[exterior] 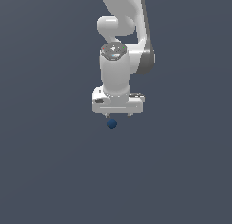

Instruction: Pick up the object and move it to a goal position.

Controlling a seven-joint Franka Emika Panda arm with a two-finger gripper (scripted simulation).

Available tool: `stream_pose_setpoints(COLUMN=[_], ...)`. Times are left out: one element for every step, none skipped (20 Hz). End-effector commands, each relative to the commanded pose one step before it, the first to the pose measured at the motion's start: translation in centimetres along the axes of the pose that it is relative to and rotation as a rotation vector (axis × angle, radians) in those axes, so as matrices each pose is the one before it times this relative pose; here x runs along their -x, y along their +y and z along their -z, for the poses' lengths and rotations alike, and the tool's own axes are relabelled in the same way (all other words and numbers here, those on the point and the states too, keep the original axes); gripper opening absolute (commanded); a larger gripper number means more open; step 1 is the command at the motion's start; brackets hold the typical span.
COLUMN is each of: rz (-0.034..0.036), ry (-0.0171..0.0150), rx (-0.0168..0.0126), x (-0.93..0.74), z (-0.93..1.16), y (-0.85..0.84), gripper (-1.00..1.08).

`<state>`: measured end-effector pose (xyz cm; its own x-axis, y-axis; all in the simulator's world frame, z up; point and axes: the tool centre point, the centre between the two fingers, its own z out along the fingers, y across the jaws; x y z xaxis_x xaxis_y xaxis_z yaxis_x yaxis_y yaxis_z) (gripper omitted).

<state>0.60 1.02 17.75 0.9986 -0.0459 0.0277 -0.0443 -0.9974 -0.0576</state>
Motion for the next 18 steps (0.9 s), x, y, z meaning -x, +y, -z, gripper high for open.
stream_pose_setpoints(rz=[0.01452, 0.00909, 0.01035, 0.01172, 0.01309, 0.01457, 0.01604, 0.01758, 0.01888, 0.01811, 0.01678, 0.01541, 0.01401, 0.01261, 0.01115, 0.00971, 0.00824, 0.00674], ry=[-0.00247, -0.00108, -0.00122, -0.00137, -0.00156, -0.00181, -0.00205, -0.0023, -0.00252, -0.00247, -0.00232, -0.00215, -0.00197, -0.00178, -0.00158, -0.00138, -0.00117, -0.00096], rx=[0.00453, 0.0027, 0.00296, 0.00322, 0.00347, 0.00373, 0.00394, 0.00409, 0.00414, 0.00374, 0.00325, 0.00281, 0.00241, 0.00205, 0.00172, 0.00143, 0.00116, 0.00092], x=[0.262, 0.152, 0.178, 0.206, 0.237, 0.272, 0.31, 0.35, 0.388, 0.383, 0.363, 0.341, 0.315, 0.287, 0.258, 0.226, 0.193, 0.16], z=[-0.662, -0.375, -0.422, -0.473, -0.522, -0.574, -0.625, -0.674, -0.712, -0.672, -0.613, -0.556, -0.499, -0.443, -0.389, -0.335, -0.282, -0.23], y=[0.32, 0.174, 0.194, 0.211, 0.227, 0.241, 0.252, 0.258, 0.259, 0.228, 0.193, 0.163, 0.136, 0.112, 0.093, 0.074, 0.058, 0.045], gripper=[1.0, 1.0, 1.0, 1.0, 1.0, 1.0, 1.0, 1.0, 1.0, 1.0, 1.0, 1.0, 1.0, 1.0, 1.0, 1.0, 1.0, 1.0])
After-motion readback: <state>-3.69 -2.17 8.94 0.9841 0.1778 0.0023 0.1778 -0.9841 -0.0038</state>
